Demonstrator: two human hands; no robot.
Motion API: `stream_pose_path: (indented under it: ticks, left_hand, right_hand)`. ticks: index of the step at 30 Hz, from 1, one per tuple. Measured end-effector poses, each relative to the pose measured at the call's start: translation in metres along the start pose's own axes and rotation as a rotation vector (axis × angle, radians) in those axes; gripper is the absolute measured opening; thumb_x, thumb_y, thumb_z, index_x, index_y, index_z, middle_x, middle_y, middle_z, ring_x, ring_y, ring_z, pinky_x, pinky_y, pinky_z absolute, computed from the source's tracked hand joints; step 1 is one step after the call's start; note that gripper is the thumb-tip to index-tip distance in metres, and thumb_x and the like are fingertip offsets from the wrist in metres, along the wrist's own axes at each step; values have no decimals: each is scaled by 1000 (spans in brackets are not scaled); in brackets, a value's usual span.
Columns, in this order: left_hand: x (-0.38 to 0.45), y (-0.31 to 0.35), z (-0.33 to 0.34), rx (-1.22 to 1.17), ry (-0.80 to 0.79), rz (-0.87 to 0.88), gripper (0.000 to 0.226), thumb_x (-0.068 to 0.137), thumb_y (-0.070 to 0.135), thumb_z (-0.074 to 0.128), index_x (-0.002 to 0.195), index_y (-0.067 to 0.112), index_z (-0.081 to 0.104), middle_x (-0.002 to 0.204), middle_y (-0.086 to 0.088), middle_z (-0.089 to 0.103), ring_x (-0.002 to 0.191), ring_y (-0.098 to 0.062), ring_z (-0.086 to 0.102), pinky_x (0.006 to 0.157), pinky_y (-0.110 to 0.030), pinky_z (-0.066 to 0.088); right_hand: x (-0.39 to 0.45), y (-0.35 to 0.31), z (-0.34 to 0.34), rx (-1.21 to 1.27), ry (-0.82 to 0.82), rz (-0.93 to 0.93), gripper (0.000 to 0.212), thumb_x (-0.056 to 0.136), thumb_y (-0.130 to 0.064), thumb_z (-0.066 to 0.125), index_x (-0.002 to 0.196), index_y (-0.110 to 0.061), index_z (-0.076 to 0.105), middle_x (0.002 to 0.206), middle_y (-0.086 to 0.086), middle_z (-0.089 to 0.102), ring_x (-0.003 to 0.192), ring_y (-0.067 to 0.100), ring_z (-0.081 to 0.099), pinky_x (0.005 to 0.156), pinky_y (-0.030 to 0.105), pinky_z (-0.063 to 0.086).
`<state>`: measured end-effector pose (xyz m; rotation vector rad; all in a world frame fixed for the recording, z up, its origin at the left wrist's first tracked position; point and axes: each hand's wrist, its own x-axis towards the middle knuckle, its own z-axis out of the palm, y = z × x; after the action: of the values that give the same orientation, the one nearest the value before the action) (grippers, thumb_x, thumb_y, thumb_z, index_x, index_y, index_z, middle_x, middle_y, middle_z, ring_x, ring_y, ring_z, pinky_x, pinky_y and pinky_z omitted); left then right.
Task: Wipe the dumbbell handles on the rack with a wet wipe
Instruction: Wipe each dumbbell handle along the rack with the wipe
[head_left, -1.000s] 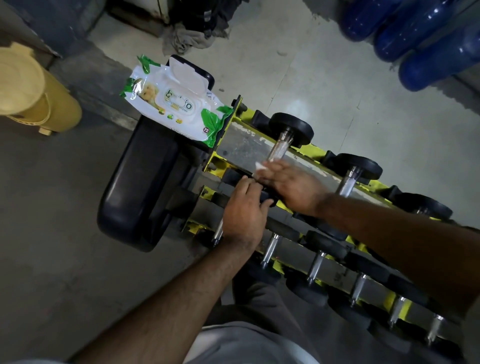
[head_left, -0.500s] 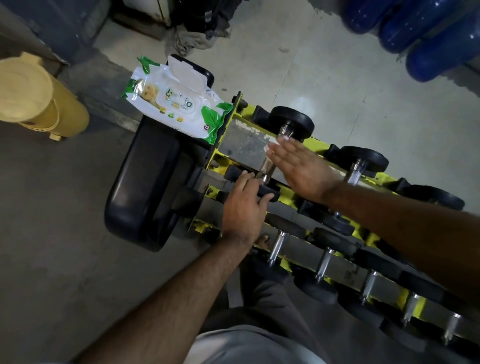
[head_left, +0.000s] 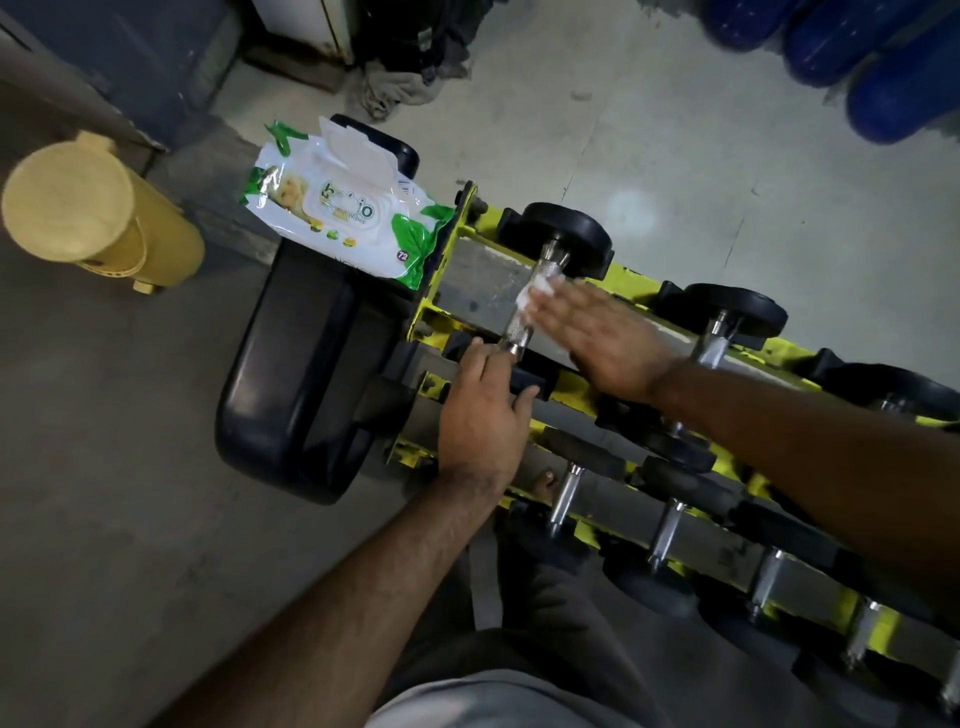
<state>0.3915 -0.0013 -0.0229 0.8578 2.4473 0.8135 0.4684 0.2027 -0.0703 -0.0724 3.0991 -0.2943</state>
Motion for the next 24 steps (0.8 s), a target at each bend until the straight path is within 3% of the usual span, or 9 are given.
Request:
stream_pose_path:
  ticks: [2, 7, 11, 15, 18, 24]
  left_hand:
    - [1, 1, 2, 6, 18, -10, 35, 88, 21, 73, 119, 7, 61, 138, -7, 54, 142, -21, 38, 109, -26, 35]
    - [1, 4, -1, 34, 5, -37, 31, 89, 23, 71, 116, 12, 61, 137, -2, 53, 141, -17, 38, 104, -26, 39]
    - [4, 6, -5, 3, 19, -61, 26, 86, 22, 75, 106, 14, 61, 126, 0, 58, 130, -19, 49, 98, -34, 49]
    - [6, 8, -9, -12, 28, -73, 27, 82, 22, 78, 103, 14, 62, 117, 1, 59, 109, -13, 55, 83, -24, 43]
    - [5, 7, -8, -38, 50, -83, 29, 80, 22, 79, 102, 14, 63, 111, 5, 58, 91, -8, 53, 77, -23, 44]
    - [2, 10, -3, -27, 85, -81, 27, 78, 20, 80, 98, 15, 63, 104, 3, 59, 81, -5, 51, 70, -17, 36]
  right_hand:
    - [8, 5, -3, -29, 66, 159, 69, 90, -3, 50, 156, -6, 28, 162, 16, 27, 152, 31, 24, 124, 46, 17]
    - [16, 3, -1, 42, 15, -68, 58, 98, -8, 41, 155, -9, 31, 161, 13, 32, 150, 31, 27, 121, 51, 27]
    - [27, -2, -2, 65, 127, 108, 55, 95, -2, 54, 149, -6, 44, 155, 16, 42, 146, 35, 35, 117, 53, 32]
    - [17, -23, 12, 104, 102, -228, 55, 82, -5, 75, 135, -7, 61, 141, 14, 58, 134, 34, 52, 114, 51, 27]
    - [27, -6, 4, 102, 141, -205, 51, 81, -1, 76, 130, -10, 65, 136, 11, 63, 131, 33, 55, 114, 50, 30]
    - [7, -17, 1, 127, 82, -279, 51, 79, -3, 77, 129, -9, 67, 137, 10, 63, 128, 32, 58, 108, 50, 40]
